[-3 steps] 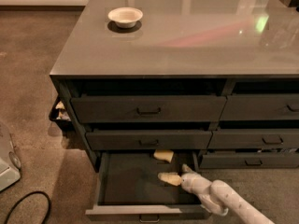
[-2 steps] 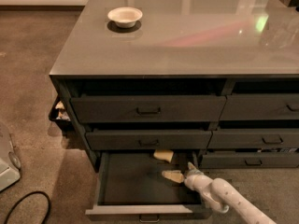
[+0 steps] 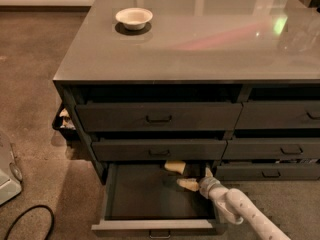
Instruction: Pick sponge from bottom drawer and place on counter
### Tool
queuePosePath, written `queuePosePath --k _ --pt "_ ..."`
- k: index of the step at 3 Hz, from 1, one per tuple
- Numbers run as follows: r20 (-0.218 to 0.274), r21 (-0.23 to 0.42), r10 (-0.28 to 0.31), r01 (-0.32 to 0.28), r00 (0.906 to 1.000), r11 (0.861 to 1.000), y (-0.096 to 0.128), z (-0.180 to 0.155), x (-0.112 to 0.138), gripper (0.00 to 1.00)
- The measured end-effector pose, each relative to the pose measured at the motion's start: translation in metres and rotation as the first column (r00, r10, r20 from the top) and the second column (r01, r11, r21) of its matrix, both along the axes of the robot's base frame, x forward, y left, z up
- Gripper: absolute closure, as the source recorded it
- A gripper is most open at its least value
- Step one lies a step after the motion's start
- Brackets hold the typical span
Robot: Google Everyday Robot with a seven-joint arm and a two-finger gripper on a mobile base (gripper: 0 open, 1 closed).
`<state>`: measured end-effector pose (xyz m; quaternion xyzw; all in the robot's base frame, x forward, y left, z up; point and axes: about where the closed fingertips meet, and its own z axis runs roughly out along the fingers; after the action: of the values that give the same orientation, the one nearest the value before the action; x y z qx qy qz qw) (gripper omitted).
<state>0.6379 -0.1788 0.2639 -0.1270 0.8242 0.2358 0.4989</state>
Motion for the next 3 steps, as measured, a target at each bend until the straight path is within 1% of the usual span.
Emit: queuePosePath --k 1,2,3 --pt "0.011 -0.047 0.048 -0.047 0.9988 0.998 0.0093 -0.0052 0.0143 0.0" --pt "0.011 -0.047 0.048 -0.047 0.9988 0.998 0.0093 -0.0052 0.0143 0.0" --pt "0.03 -0.069 0.03 -0.028 0.9991 0.997 0.0091 -0.004 0.0146 0.0"
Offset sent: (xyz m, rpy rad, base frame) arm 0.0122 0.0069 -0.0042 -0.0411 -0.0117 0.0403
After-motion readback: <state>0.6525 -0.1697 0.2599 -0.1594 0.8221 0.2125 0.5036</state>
